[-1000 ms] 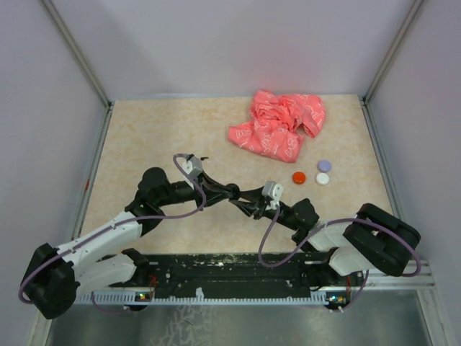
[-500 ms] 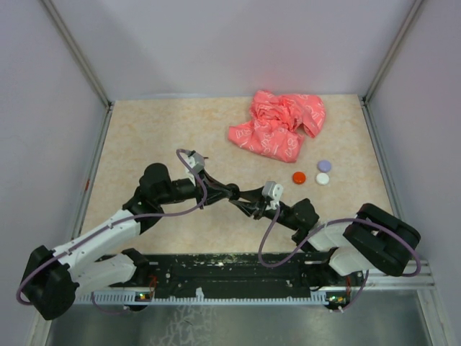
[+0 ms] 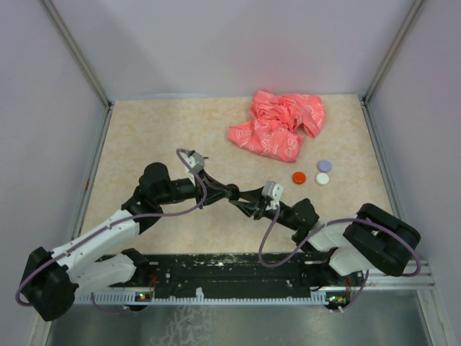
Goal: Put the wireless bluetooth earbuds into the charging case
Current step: Place the earbud in the charging case.
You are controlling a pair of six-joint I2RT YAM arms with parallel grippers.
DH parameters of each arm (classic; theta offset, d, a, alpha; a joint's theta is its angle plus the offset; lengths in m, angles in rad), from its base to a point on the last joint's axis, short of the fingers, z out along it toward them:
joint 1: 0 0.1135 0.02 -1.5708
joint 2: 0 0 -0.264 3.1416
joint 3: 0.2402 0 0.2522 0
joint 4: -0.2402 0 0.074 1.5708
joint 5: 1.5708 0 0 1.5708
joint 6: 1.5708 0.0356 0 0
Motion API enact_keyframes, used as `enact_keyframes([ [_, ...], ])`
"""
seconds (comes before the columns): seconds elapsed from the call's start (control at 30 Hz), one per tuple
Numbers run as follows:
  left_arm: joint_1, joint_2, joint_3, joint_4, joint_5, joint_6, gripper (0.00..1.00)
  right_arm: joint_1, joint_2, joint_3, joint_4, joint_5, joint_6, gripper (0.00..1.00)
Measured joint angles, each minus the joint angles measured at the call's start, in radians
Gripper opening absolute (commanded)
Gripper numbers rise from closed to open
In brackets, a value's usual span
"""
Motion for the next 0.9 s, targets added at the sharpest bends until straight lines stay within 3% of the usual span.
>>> enact_keyframes([
  [0.33,0.000,0.000,0.034,-0.087,-0.002,0.032,0.18,0.000,0.000,0.000,0.035,-0.006,0.006,0.00],
  [0.9,0.007,0.048,0.088,-0.142,0.082,0.091,0.43,-0.004,0.012,0.000,0.043,0.000,0.007,0.00],
])
